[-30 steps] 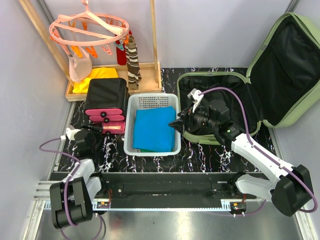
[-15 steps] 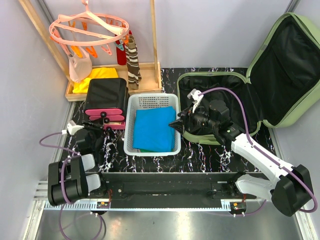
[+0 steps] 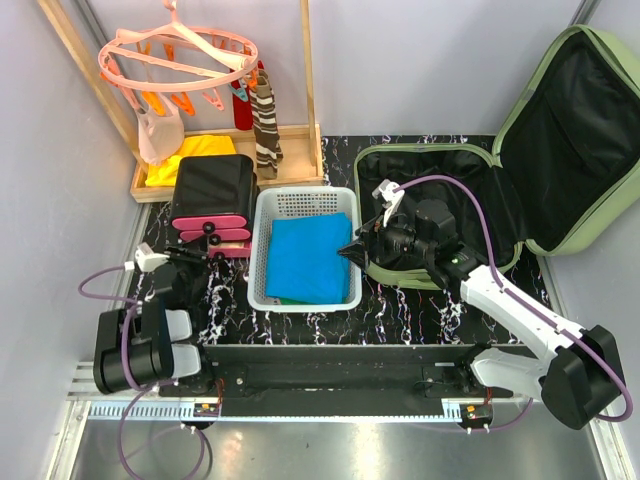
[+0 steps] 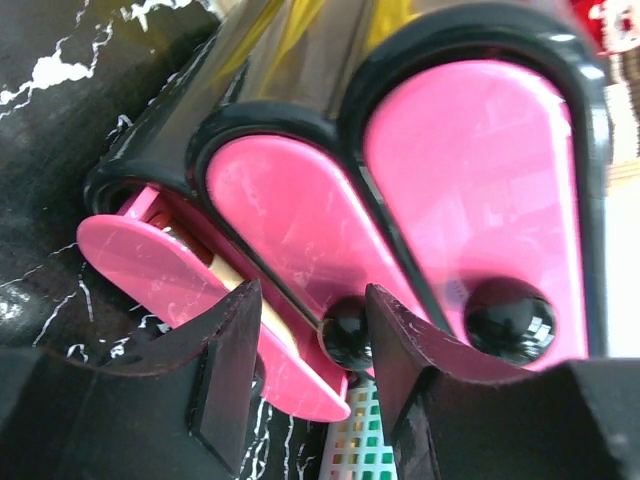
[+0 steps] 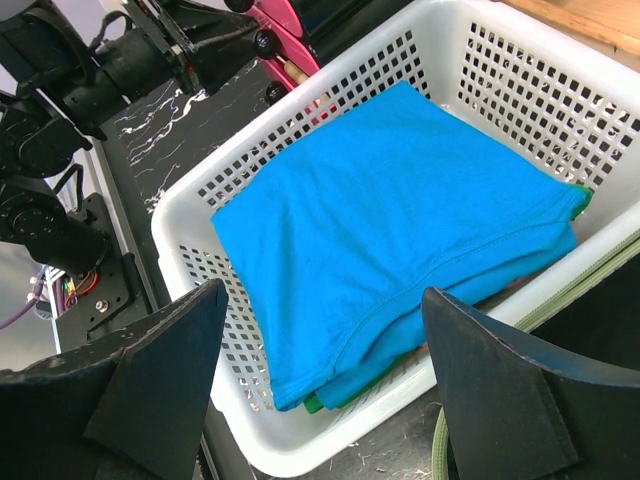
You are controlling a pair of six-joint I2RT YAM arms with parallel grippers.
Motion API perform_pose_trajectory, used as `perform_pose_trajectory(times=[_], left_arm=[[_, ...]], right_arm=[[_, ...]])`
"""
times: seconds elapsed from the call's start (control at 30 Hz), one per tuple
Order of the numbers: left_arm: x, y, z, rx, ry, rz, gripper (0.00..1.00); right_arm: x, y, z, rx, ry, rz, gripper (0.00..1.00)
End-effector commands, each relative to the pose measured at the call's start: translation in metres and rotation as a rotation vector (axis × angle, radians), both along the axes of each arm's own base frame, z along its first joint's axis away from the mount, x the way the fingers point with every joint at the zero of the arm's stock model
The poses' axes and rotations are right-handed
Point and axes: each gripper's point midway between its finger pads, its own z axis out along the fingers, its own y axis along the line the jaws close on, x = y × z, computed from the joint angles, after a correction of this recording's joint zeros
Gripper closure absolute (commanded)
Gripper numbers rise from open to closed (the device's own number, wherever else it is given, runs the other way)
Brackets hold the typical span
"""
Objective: Open, take out, and arrange the luggage
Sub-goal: Close the drawer
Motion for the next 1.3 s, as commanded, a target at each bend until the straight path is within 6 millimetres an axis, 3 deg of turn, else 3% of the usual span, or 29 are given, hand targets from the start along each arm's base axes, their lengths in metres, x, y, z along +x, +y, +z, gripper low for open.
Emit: perform_pose_trajectory(times=[0.0, 0.1, 0.2, 0.23, 0.47, 0.8, 0.87, 0.9, 1.27], left_arm=[[-0.013, 0.003, 0.006, 0.025, -0.018, 0.035, 0.51], [-0.019, 0.010, 0.007, 0.025, -0.004, 0.084, 0.51], [-0.030, 0.016, -0.019, -0.002, 0.111, 0.133, 0.51], [-0.031, 0.021, -0.018, 0.004, 0.110, 0.160, 0.51], [-0.033, 0.019, -0.033, -0.021, 0.158, 0.148, 0.57], [-0.010, 0.009, -0.030, -0.010, 0.099, 0.053, 0.65], [-0.003, 0.009, -0.023, -0.006, 0.061, 0.045, 0.66], [-0.002, 0.007, -0.031, -0.016, 0.084, 0.037, 0.66], [0.021, 0.011, -0.024, -0.021, 0.041, 0.024, 0.67]], right_arm=[[0.004, 0.002, 0.011, 0.007, -0.040, -0.005, 0.12], [0.004, 0.004, 0.009, 0.006, -0.034, 0.006, 0.12], [0.005, 0.004, 0.008, 0.005, -0.028, 0.007, 0.12], [0.005, 0.005, 0.008, 0.007, -0.028, 0.008, 0.12], [0.004, 0.004, 0.009, 0.009, -0.028, 0.009, 0.12], [0.004, 0.003, 0.010, 0.006, -0.030, 0.001, 0.12], [0.005, 0.003, 0.010, 0.003, -0.032, -0.001, 0.12], [0.005, 0.003, 0.011, 0.004, -0.033, -0.003, 0.11], [0.010, 0.004, 0.012, -0.007, -0.028, -0.014, 0.11]])
